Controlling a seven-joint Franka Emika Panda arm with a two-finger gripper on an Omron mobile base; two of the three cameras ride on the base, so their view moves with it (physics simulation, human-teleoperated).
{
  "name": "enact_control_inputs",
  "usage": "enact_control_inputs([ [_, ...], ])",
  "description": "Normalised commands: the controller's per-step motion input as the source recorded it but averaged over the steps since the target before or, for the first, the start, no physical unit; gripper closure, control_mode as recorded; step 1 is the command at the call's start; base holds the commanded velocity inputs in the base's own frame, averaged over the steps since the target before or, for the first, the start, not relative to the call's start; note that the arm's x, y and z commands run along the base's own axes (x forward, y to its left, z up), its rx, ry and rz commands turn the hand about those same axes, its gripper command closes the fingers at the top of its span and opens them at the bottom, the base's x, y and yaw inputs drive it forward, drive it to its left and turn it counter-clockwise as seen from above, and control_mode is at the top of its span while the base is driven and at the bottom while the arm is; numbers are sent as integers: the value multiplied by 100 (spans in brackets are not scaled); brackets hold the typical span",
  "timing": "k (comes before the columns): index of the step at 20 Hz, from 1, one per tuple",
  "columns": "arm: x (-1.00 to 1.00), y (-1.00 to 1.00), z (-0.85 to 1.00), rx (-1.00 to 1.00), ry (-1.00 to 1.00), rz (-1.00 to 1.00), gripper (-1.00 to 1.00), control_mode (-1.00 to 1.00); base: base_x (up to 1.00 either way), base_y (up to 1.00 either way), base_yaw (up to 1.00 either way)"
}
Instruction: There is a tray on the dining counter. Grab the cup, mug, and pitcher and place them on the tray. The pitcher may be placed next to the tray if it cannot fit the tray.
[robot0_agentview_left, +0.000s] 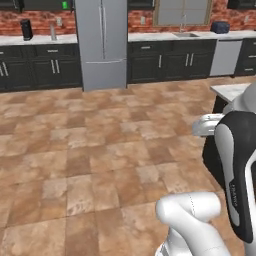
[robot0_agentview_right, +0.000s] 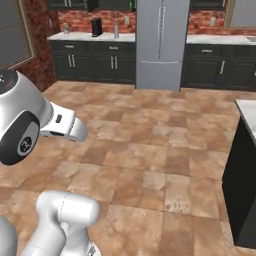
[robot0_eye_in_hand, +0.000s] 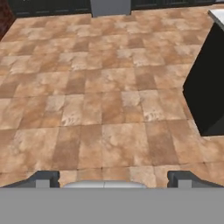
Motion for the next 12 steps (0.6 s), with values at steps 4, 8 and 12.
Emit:
enact_control_inputs([
  [4,0,0,0,0,0,0,-100,100,100,83,-2],
  [8,0,0,0,0,0,0,-100,100,100,76,-1],
  [12,0,0,0,0,0,0,-100,100,100,76,-1],
])
